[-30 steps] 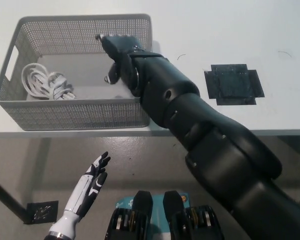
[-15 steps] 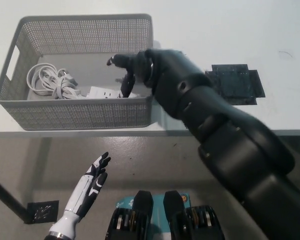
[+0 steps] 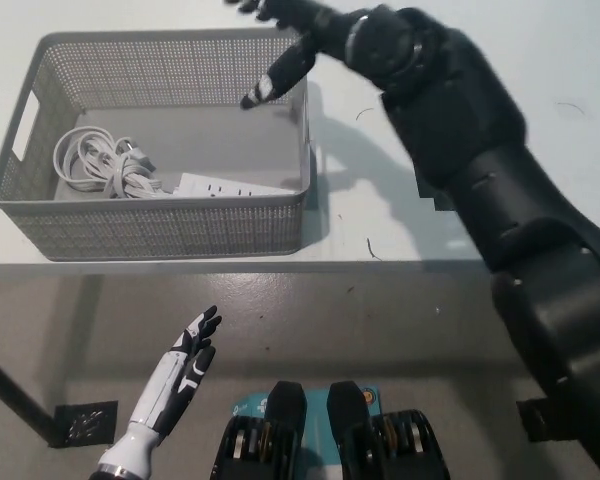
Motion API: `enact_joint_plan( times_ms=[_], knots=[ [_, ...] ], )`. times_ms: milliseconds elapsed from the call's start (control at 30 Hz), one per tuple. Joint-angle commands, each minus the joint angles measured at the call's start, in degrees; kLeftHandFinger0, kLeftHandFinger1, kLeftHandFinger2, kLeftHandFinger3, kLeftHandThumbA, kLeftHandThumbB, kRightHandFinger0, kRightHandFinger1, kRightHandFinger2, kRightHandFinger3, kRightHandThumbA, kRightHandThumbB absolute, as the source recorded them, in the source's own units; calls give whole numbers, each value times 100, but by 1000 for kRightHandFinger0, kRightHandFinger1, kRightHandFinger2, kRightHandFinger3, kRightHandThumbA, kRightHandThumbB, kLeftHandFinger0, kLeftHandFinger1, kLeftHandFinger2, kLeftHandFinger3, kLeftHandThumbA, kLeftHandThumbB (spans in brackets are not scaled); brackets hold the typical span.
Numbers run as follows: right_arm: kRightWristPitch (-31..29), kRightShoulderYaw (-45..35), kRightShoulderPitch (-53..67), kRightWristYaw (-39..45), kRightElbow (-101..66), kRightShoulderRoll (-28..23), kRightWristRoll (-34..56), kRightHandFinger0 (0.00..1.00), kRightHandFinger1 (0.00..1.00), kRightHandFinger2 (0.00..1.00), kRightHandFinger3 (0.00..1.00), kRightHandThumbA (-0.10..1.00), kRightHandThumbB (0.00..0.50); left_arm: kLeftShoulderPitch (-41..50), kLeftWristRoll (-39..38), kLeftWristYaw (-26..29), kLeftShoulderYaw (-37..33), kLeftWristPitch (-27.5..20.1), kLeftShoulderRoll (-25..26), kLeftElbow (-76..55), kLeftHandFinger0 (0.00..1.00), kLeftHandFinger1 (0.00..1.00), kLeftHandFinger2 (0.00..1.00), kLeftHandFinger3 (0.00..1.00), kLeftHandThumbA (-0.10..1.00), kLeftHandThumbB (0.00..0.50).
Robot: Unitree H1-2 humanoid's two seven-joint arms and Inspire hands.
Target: Use the right hand to pick up a power strip and put it into a container on the left side
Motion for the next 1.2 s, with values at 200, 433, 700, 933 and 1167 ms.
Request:
enact_joint_plan(
  times_ms=[200,433,700,933,1167],
  knots=[
    [1353,-3942,630,22,-7150,-2223,5238,1000,1000,1000,1000,1000,333,-521,130,-41,-47,-231,109,-91,1000,1000,1000,1000,979,137],
    [1136,-4107,3709,-499,-8975,-2185,8053,970,1000,1000,1000,915,414,-609,106,-60,-17,-231,93,3,1000,1000,1000,1000,974,138],
    [-533,-1753,7327,100,-9518,-537,6826,712,821,962,1000,1000,372,-621,214,52,-55,-231,71,54,1000,1000,1000,1000,990,139],
    [-2566,-1356,7872,-665,-6802,903,3606,701,716,882,979,966,241,-510,169,64,-91,-231,75,-4,1000,1000,1000,1000,1000,145],
    [-2893,-1536,7349,-982,-4808,755,2774,912,968,1000,1000,886,120,-446,166,102,-136,-231,82,-60,1000,1000,1000,1000,1000,146]
  ],
)
